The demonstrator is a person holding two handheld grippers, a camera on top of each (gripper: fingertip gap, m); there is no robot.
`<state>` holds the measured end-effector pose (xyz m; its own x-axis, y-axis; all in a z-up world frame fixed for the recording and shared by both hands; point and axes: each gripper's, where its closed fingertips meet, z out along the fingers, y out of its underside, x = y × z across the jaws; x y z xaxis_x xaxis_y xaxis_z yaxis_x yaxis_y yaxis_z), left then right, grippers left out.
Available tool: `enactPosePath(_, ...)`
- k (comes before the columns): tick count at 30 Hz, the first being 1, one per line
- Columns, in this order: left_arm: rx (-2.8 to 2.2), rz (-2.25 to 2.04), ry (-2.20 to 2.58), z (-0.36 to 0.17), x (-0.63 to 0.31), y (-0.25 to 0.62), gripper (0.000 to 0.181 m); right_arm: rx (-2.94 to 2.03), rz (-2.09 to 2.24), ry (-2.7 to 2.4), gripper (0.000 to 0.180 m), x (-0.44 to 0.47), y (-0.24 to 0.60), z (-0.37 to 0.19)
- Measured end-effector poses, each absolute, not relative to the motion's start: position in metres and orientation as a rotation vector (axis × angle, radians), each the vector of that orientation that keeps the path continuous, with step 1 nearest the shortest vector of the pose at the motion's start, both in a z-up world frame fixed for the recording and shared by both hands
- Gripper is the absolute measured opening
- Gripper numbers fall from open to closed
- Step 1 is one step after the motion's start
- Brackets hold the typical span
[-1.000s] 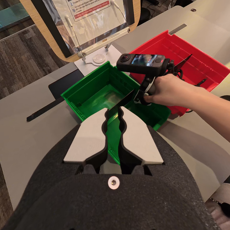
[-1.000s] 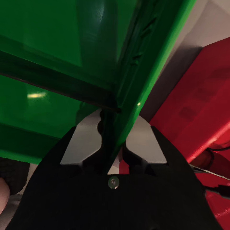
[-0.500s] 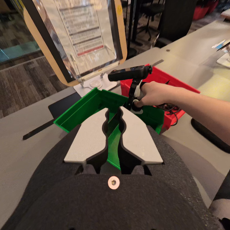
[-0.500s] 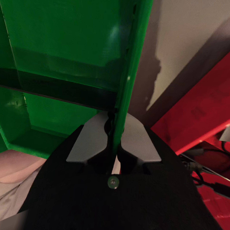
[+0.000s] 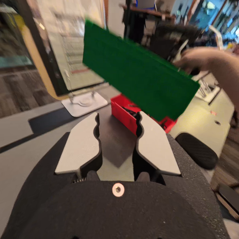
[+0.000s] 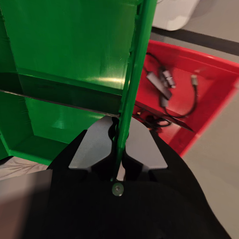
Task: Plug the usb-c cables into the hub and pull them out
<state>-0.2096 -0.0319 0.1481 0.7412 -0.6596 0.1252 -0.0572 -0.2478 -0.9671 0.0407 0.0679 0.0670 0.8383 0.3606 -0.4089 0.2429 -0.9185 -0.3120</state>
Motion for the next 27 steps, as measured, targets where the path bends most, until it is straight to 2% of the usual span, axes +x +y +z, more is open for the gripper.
enactPosePath(5, -2.058, -0.785, 0.854, 0.072, -0.148, 0.0, 0.058, -2.73, 0.536, -0.071, 0.006, 0.195, 0.056, 0.077)
enactPosePath(11, -2.314, -1.071, 0.922, 0.006, -0.062, 0.024, 0.055, -2.742, 0.348, 0.407, 0.006, 0.354, -0.004, 0.026)
enactPosePath(17, -2.468, -0.898, 1.032, -0.055, -0.013, 0.027, 0.062, -2.866, 0.243, 0.621, 0.007, 0.423, -0.069, -0.046)
enactPosePath(19, -2.514, -0.74, 1.077, -0.072, -0.014, 0.031, 0.056, -2.922, 0.229, 0.614, 0.006, 0.428, -0.083, -0.065)
enactPosePath(21, -2.509, -0.557, 1.082, -0.081, -0.021, 0.043, 0.06, -2.97, 0.222, 0.578, 0.006, 0.428, -0.091, -0.08)
enactPosePath(25, -2.511, -0.544, 1.114, -0.08, -0.025, 0.041, 0.037, -3.035, 0.213, 0.503, 0.007, 0.424, -0.096, -0.099)
enactPosePath(27, -2.518, -0.538, 1.12, -0.079, -0.038, 0.045, 0.017, -3.05, 0.198, 0.473, 0.007, 0.422, -0.096, -0.104)
